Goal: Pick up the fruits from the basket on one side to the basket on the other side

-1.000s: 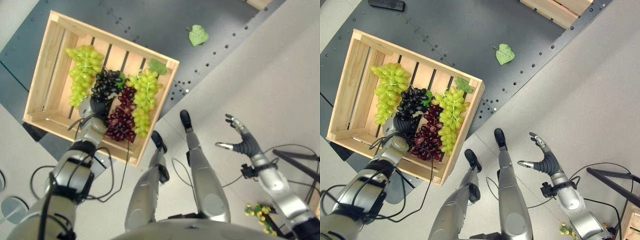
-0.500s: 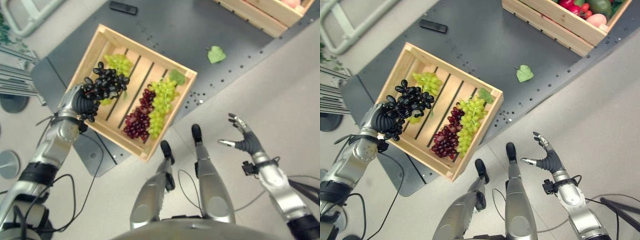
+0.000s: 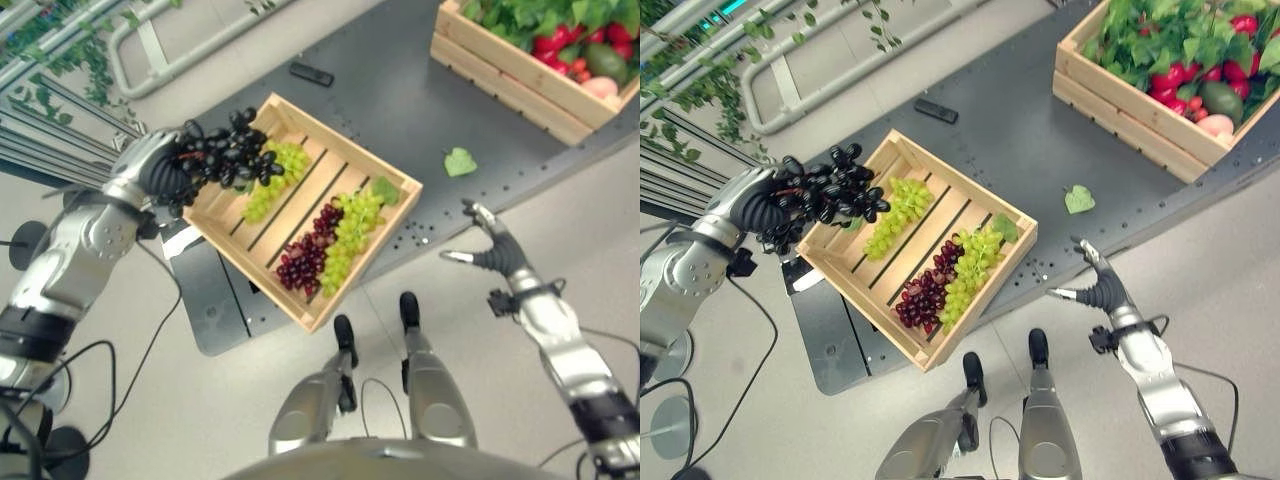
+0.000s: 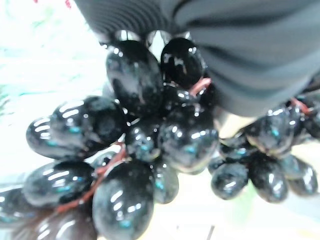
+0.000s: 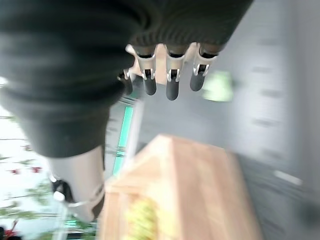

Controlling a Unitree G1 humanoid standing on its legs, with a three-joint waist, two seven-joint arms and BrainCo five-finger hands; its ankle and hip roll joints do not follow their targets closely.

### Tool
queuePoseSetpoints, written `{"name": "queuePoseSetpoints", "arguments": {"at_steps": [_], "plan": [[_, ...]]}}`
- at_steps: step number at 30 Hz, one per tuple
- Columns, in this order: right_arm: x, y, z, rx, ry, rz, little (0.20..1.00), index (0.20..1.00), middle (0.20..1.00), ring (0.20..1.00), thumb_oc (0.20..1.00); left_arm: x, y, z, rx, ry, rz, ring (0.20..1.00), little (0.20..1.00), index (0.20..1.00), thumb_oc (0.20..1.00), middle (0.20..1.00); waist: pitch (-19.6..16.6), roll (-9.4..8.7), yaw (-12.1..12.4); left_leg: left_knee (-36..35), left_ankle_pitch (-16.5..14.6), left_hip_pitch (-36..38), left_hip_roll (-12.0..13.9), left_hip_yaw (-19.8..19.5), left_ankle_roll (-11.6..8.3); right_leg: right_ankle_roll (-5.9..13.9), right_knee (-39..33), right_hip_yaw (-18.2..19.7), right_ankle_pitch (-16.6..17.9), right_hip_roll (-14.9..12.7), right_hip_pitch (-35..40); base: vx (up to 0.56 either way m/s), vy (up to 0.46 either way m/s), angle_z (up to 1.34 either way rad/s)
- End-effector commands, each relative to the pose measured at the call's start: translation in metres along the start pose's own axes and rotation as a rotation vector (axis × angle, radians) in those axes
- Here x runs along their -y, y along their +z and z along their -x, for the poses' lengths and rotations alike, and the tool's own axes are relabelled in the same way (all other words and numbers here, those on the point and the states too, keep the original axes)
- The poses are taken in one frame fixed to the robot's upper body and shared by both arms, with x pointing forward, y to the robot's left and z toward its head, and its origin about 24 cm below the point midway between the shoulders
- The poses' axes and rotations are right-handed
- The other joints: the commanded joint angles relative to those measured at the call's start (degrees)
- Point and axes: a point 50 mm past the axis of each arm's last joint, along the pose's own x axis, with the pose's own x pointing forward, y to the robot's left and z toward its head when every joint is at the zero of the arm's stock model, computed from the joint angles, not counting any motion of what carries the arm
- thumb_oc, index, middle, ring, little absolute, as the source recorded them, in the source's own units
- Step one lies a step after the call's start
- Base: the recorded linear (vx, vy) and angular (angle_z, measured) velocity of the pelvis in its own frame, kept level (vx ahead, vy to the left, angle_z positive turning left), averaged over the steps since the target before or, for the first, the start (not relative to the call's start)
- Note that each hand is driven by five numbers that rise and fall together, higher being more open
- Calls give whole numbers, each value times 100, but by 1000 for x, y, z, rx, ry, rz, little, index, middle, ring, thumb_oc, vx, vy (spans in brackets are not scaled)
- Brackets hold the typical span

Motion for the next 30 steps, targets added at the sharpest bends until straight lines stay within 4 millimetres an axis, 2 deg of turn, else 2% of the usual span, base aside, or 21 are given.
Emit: {"name": "queuePoseSetpoints", "arguments": {"at_steps": [1,2,3,4,5,6,7,10,13,14,18,24,27,30], "plan": [[-3,21,-6,91,53,87,1000,1000,1000,1000,1000,-13,12,-10,60,32,-33,200,200,200,200,200,-707,-145,-31,602,-547,-134,-98,-63,-252,487,158,208,-781,-90,266,35,-6,6],[-1,39,-22,144,52,149,1000,1000,1000,1000,1000,-10,26,-21,109,8,-53,200,200,200,200,200,-818,-145,-2,596,-569,-79,-94,-82,-238,489,123,186,-792,-95,340,35,-6,7],[-1,39,-23,144,49,149,1000,1000,1000,1000,1000,-10,27,-22,110,8,-56,200,200,200,200,200,-806,-151,5,595,-571,-75,-94,-84,-238,489,117,184,-791,-95,347,42,9,10],[-4,54,-39,177,57,197,1000,1000,1000,1000,1000,-8,41,-33,153,0,-81,200,200,200,200,200,-925,-143,25,584,-587,-10,-93,-99,-228,494,85,178,-808,-95,429,26,15,11],[-3,55,-40,177,54,197,1000,1000,1000,1000,1000,-9,42,-34,154,2,-84,200,200,200,200,200,-910,-149,31,580,-587,-5,-93,-102,-228,494,80,176,-808,-94,435,39,14,8],[-10,69,-56,204,60,193,1000,1000,1000,1000,1000,-2,58,-45,198,-7,-101,200,200,200,200,200,-1016,-155,64,558,-598,49,-96,-111,-213,493,68,165,-825,-90,496,0,0,0],[-10,69,-57,205,57,193,1000,1000,1000,1000,1000,-3,58,-46,198,-5,-103,200,200,200,200,200,-1002,-161,67,554,-598,51,-97,-111,-213,493,68,165,-827,-90,497,0,0,0],[-23,85,-71,236,98,169,1000,1000,1000,1000,1000,4,79,-58,257,-13,-142,200,200,200,200,200,-1128,-157,96,514,-616,131,-104,-143,-197,490,56,161,-851,-88,572,25,7,3],[-30,89,-72,248,104,144,1000,1000,1000,1000,1000,9,86,-61,272,-13,-155,200,200,200,200,200,-1217,-148,107,478,-639,202,-103,-153,-188,493,45,161,-877,-86,622,51,8,3],[-38,100,-80,268,106,133,1000,1000,1000,1000,1000,19,102,-64,323,-18,-158,200,200,200,200,200,-1331,-130,153,441,-652,263,-118,-176,-175,499,27,155,-900,-85,673,42,5,0],[-48,111,-88,282,123,118,1000,1000,1000,1000,1000,29,111,-66,348,-34,-166,200,200,200,200,200,-1446,-116,187,388,-654,316,-121,-197,-160,503,17,163,-918,-89,707,37,3,-1],[-70,127,-106,267,171,70,1000,1000,1000,1000,1000,62,125,-70,361,-113,-187,200,200,200,200,200,-1617,-106,228,307,-648,385,-116,-197,-147,500,17,189,-944,-75,740,22,3,-1],[-73,140,-110,301,182,37,1000,1000,1000,1000,1000,68,128,-75,351,-119,-206,200,200,200,200,200,-1654,-118,210,285,-643,395,-115,-195,-146,496,17,203,-950,-56,744,0,0,0],[-75,144,-107,326,196,-1,1000,1000,1000,1000,1000,68,125,-76,334,-113,-208,200,200,200,200,200,-1666,-132,202,274,-635,403,-112,-207,-145,489,17,210,-955,-46,753,0,0,0]]}}
